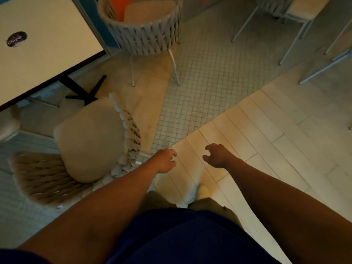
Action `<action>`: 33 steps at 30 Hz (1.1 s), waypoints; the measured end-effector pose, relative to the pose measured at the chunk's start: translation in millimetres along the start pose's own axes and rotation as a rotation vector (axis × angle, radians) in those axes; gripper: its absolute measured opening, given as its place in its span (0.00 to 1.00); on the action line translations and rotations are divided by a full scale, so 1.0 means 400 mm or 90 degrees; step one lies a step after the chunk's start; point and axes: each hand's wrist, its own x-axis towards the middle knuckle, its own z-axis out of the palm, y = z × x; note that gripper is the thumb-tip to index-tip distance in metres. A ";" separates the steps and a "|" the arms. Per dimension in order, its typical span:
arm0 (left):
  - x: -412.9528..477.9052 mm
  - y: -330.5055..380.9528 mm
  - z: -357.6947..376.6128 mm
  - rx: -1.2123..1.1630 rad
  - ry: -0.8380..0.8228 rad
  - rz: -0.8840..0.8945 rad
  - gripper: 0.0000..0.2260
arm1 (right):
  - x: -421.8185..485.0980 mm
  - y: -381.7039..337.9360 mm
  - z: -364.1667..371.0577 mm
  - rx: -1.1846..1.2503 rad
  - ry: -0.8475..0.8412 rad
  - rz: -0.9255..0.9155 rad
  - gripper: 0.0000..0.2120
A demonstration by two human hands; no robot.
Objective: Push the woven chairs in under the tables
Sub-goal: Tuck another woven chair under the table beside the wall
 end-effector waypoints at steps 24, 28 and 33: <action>0.547 0.171 -0.614 -0.082 0.070 -0.073 0.20 | 0.672 -0.067 -0.698 -0.076 -0.043 -0.093 0.29; 0.641 0.207 -0.710 -0.099 0.073 -0.102 0.19 | 0.789 -0.070 -0.824 -0.068 -0.052 -0.111 0.29; 0.765 0.271 -0.810 -0.150 0.098 -0.136 0.20 | 0.952 -0.052 -0.996 -0.114 -0.088 -0.151 0.30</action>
